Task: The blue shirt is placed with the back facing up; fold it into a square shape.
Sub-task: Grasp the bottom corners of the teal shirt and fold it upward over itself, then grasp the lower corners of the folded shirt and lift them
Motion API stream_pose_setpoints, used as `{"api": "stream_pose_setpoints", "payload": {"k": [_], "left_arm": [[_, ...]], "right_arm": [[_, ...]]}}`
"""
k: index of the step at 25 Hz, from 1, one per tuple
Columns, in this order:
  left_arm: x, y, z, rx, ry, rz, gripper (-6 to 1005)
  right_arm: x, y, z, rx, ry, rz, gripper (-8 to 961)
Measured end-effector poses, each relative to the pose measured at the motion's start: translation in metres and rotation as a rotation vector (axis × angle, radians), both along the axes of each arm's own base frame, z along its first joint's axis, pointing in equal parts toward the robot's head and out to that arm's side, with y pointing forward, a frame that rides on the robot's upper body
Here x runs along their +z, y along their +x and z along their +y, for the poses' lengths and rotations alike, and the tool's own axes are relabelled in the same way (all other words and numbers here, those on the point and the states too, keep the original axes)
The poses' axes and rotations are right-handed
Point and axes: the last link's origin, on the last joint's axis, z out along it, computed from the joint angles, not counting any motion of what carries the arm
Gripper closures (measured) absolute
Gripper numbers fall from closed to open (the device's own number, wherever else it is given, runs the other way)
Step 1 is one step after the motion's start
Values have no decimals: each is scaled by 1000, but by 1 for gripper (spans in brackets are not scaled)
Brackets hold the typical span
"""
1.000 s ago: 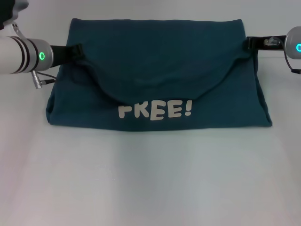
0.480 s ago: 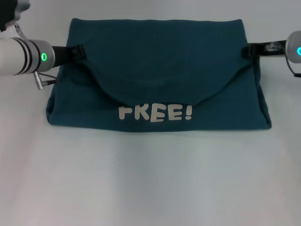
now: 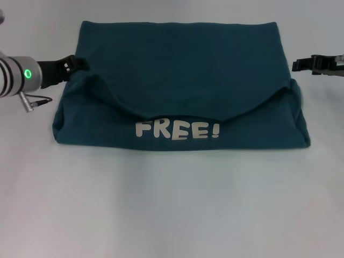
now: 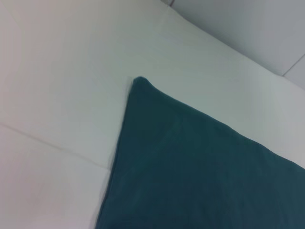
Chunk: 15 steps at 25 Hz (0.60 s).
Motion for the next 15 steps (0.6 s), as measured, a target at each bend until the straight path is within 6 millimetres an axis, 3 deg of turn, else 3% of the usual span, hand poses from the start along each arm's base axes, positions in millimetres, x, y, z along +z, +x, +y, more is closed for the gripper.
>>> {"api": "stream_pose_setpoints", "payload": {"k": [4,5,7,11,15], "left_arm": [[6,-3,-7,-3,0,-43,402],[8,-3,-10,-8,2,-57,374],[11,-5,-19,-22,-5,-95,318],[14,-18,-45,-41,-48,-191,215],[15,-37,-69,-12,-85,-264,138]], "right_arm": [[6,-1,-11,15,-51,71,297],[9,-3,-24,49,-96,162,248],[11,-3,-31,68,-114,210,207],[16,3,-71,157,-171,430,125],[10,22,-111,188,-198,539,52]]}}
